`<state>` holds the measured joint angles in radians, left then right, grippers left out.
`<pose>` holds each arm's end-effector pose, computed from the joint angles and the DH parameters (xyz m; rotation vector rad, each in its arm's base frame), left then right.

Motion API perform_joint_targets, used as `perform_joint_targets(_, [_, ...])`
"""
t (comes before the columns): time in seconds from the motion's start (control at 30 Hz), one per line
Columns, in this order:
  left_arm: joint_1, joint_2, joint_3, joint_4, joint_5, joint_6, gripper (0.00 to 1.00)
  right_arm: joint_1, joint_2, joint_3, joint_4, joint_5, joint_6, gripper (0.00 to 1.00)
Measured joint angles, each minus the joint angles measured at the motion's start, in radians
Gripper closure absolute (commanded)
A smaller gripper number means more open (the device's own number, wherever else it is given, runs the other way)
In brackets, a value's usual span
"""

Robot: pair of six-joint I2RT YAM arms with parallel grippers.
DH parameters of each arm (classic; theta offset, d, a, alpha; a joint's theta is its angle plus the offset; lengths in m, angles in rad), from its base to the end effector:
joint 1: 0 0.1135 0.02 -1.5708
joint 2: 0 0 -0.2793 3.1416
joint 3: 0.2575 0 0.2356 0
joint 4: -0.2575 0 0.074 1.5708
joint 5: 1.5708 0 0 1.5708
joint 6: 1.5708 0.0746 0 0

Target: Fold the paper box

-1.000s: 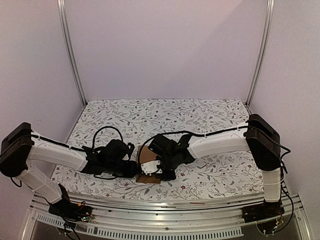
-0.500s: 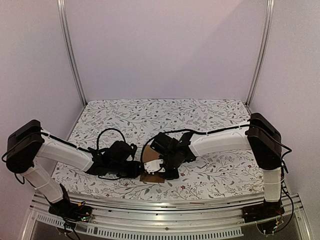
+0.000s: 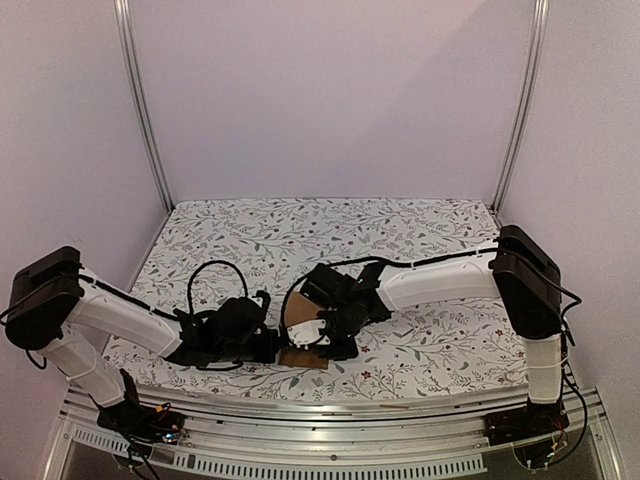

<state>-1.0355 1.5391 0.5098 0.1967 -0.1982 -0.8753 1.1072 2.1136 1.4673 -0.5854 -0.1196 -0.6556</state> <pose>0.1550 -0.2325 0.1195 0.1036 2.4848 -0.6423 0.1850 0.3900 0.1237 -2.1984 1.7747 0.2731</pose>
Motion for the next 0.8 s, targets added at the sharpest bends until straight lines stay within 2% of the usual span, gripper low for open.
perform_joint_targets(0.4, [-0.011, -0.026, -0.046, 0.076, -0.008, -0.013, 1.0, -0.016, 0.016, 0.02, -0.016, -0.073, 0.0, 0.89])
perform_joint_targets(0.8, [-0.018, 0.01, -0.052, 0.135, 0.007, -0.112, 1.0, -0.032, 0.023, 0.029, -0.037, -0.101, 0.001, 0.89])
